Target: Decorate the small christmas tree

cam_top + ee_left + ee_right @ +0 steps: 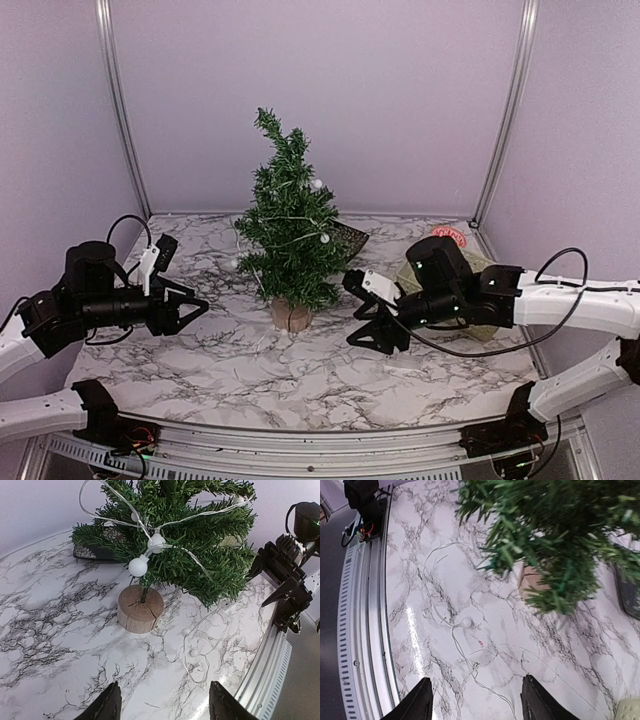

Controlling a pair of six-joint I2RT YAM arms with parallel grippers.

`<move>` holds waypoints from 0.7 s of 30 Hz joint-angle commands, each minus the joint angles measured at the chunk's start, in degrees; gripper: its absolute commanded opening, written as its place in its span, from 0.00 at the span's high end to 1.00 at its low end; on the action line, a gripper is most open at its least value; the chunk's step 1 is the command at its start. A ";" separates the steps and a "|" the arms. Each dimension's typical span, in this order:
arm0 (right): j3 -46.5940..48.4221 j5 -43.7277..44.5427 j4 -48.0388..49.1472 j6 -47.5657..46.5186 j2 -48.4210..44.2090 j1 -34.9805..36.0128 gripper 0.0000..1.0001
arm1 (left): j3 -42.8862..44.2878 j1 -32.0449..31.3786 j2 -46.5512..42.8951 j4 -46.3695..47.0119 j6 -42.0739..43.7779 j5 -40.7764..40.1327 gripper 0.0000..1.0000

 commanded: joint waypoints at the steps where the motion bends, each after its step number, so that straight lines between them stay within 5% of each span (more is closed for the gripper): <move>1: 2.27 5.91 2.61 -7.92 6.06 4.38 0.42 | 1.36 -0.52 1.32 1.74 2.18 -0.85 0.40; 14: 5.55 14.41 5.13 -16.86 20.71 9.49 0.39 | 4.20 -1.02 3.79 0.65 7.36 -2.71 0.40; 21: 3.74 19.69 4.33 -18.31 22.27 9.85 0.74 | 7.30 -1.18 5.57 -0.14 13.49 -4.30 0.40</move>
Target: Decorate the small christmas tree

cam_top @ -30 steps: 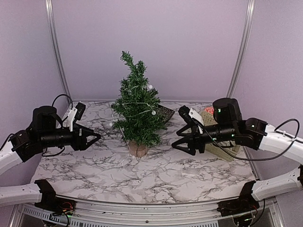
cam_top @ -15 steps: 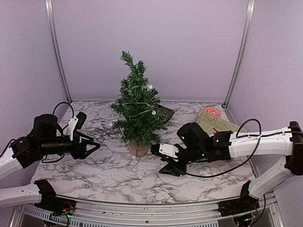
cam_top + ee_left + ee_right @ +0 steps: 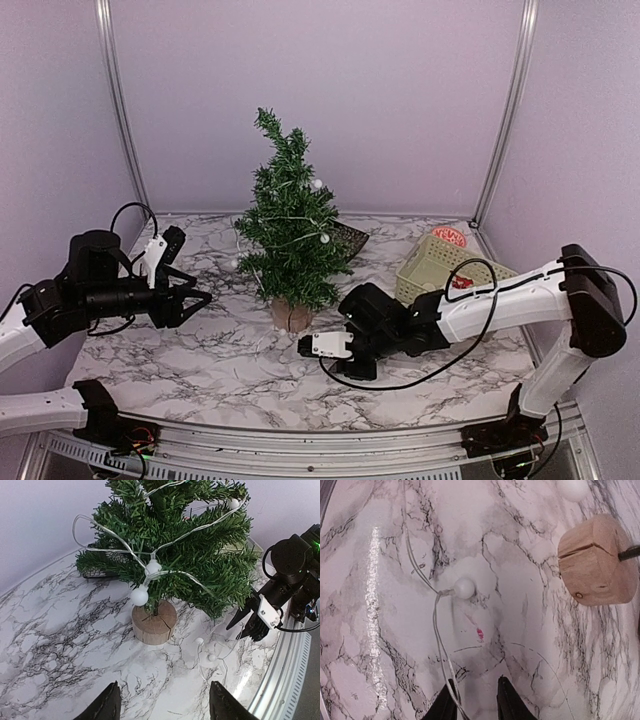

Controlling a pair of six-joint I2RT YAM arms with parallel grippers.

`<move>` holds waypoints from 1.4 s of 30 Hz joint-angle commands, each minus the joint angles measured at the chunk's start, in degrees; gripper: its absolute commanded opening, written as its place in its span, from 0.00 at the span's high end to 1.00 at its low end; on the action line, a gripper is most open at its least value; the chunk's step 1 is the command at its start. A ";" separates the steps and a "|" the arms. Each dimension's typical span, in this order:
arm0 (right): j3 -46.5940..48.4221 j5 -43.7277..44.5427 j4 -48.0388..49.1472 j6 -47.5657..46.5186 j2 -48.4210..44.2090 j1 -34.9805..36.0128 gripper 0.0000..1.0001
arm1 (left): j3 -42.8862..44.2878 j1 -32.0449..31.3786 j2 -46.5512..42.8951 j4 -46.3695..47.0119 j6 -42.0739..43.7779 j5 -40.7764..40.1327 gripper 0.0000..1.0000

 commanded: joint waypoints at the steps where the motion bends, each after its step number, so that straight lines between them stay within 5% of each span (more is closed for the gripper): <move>1: 0.09 5.15 0.67 -1.08 -1.11 0.66 0.79 | 3.77 -0.23 2.23 -0.10 5.27 -0.97 0.40; 6: 0.42 7.14 -1.60 -1.14 -7.33 1.81 1.00 | 5.49 -0.90 3.76 -0.30 8.27 -0.98 0.41; 18: 4.99 3.54 -9.50 0.41 -32.20 3.65 1.00 | 5.78 -10.26 -0.15 0.14 21.05 -15.77 0.44; 34: 33.37 5.04 -21.77 -2.97 -30.86 4.74 1.00 | 9.21 -28.39 11.48 10.75 40.28 -27.36 0.45; 42: 43.60 4.25 -23.70 -4.13 -27.41 4.74 1.00 | 13.12 -30.69 17.65 20.11 43.80 -28.36 0.49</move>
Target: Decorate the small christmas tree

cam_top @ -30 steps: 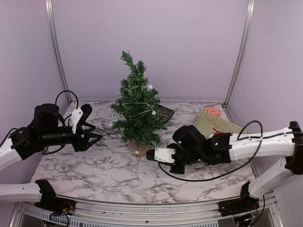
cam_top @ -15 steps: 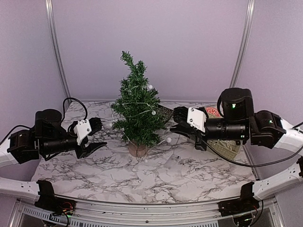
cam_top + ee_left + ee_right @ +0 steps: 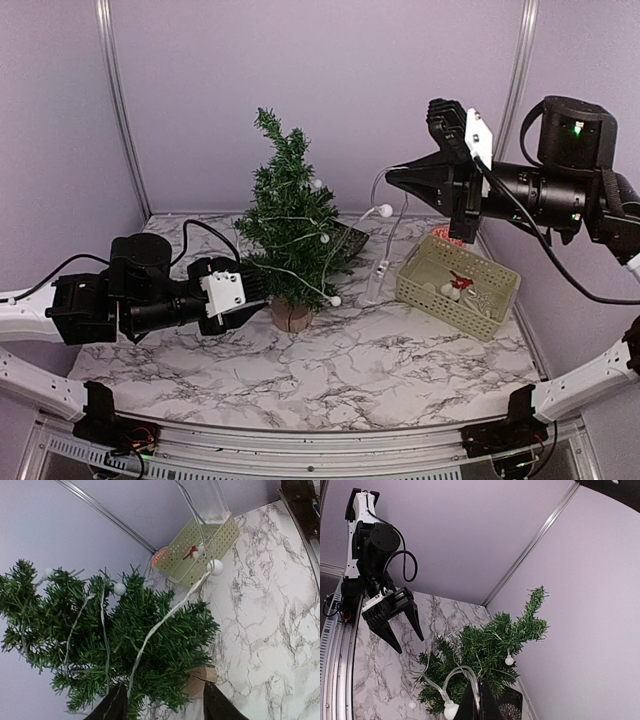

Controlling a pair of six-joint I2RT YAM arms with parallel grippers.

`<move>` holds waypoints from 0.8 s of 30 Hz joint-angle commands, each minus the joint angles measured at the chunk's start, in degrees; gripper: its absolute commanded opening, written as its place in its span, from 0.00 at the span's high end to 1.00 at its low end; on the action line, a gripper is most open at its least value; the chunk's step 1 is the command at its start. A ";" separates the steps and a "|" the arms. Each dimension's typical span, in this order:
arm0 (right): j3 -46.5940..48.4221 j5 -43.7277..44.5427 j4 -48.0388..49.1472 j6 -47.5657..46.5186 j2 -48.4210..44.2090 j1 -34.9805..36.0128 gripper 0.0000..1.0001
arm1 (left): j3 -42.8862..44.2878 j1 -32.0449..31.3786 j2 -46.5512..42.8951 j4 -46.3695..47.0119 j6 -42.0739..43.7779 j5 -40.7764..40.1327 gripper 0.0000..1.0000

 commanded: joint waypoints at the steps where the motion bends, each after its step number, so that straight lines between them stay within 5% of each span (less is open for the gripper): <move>1: 4.45 -0.53 -2.26 -1.32 1.75 0.54 1.00 | 3.74 -0.68 2.36 9.42 2.82 -1.43 0.49; 24: 12.44 -1.19 -3.72 -2.66 4.70 0.61 1.00 | 9.08 -0.68 15.88 16.67 10.04 -2.68 0.76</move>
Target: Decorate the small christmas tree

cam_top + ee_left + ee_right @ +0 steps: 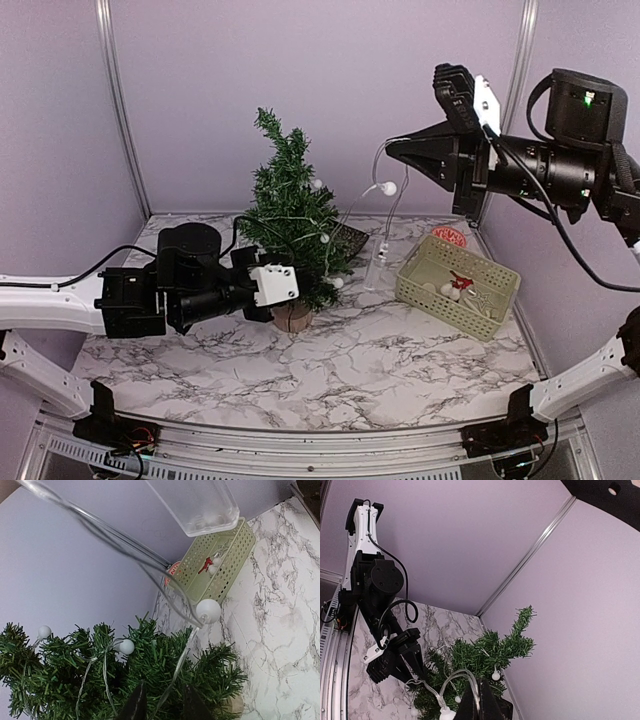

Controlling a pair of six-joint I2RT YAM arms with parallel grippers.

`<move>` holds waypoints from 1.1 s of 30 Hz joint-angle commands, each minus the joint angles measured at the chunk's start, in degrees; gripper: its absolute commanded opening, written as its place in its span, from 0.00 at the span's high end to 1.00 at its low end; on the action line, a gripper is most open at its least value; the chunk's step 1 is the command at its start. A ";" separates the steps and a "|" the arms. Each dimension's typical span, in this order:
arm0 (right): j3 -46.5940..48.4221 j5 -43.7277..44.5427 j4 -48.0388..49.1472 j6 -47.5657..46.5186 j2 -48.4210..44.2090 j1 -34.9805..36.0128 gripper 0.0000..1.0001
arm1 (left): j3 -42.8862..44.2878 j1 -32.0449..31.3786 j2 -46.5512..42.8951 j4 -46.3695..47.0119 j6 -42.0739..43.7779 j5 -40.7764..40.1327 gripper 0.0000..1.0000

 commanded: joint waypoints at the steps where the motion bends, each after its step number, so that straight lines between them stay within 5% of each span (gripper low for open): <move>1: 3.22 -0.31 -0.88 -0.56 0.57 0.43 1.00 | 2.65 -0.31 0.97 2.96 1.38 -1.70 0.79; 7: 3.36 0.39 0.13 -0.94 0.10 0.42 1.00 | 3.38 -0.31 -0.56 1.02 1.56 -4.15 1.00; 22: 2.56 9.20 16.68 -3.54 2.61 -1.10 1.00 | 0.26 -0.31 -18.59 -3.50 -13.60 -9.88 1.00; 33: 18.99 2.04 27.53 -1.55 19.83 -11.95 1.00 | -1.06 8.29 -25.12 7.39 -26.14 -17.97 1.00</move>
